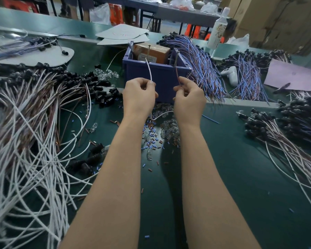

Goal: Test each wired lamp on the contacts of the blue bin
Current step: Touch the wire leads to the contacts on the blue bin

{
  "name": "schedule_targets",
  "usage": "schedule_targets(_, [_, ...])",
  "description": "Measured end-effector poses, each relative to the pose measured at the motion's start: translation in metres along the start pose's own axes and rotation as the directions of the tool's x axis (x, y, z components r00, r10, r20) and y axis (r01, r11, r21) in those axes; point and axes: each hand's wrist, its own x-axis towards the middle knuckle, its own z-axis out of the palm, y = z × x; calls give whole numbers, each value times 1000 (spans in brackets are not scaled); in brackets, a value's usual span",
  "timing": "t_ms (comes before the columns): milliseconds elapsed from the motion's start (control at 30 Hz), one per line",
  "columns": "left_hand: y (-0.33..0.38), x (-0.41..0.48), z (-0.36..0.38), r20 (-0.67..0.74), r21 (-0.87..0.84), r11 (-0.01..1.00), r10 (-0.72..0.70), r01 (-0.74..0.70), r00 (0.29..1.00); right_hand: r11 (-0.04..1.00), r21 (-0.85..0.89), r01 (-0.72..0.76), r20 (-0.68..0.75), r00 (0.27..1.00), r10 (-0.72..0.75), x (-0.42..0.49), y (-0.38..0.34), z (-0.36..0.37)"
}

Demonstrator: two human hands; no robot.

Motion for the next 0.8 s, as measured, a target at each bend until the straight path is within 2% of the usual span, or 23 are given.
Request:
schedule_targets(700, [1,-4,0,47,16,1000,2,-3,999,1000,-6,20,7,1000,-19,0,-1,1])
schedule_targets(800, [4,-5,0,-41,33,999,-5,6,999,997,58,-50,-49,997,53,1,1,0])
